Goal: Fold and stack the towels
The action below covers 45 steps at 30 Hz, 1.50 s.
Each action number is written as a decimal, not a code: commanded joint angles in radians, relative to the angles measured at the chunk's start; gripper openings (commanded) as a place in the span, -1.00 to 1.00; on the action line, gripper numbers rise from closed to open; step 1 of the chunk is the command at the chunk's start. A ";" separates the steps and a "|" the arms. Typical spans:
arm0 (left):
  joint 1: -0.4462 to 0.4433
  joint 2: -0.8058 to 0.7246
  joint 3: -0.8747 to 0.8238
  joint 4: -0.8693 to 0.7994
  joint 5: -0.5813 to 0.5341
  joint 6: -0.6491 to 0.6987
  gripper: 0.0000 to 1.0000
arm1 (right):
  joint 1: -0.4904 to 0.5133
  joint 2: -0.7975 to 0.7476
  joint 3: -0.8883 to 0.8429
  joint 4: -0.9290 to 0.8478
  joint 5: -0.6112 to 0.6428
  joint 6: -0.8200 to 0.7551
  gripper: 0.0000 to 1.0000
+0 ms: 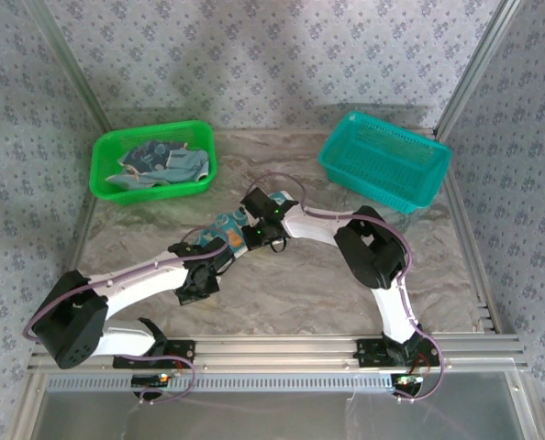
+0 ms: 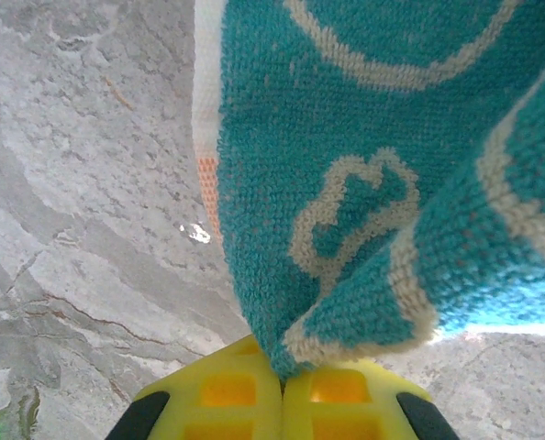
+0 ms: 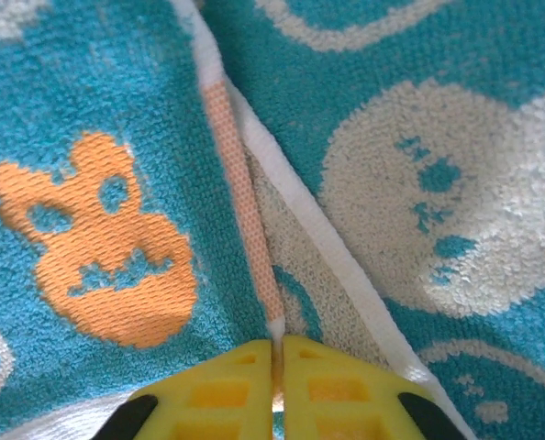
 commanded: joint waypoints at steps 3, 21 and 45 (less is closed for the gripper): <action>0.008 -0.046 0.103 -0.116 -0.045 0.022 -1.00 | -0.011 -0.128 -0.027 -0.054 0.043 0.011 -1.00; 0.111 0.013 0.747 -0.346 -0.186 0.397 -1.00 | -0.181 -0.547 -0.051 -0.142 0.062 0.060 -1.00; 0.408 0.394 1.813 -0.258 0.170 0.731 -1.00 | -0.375 -0.555 0.436 -0.003 0.161 0.006 -1.00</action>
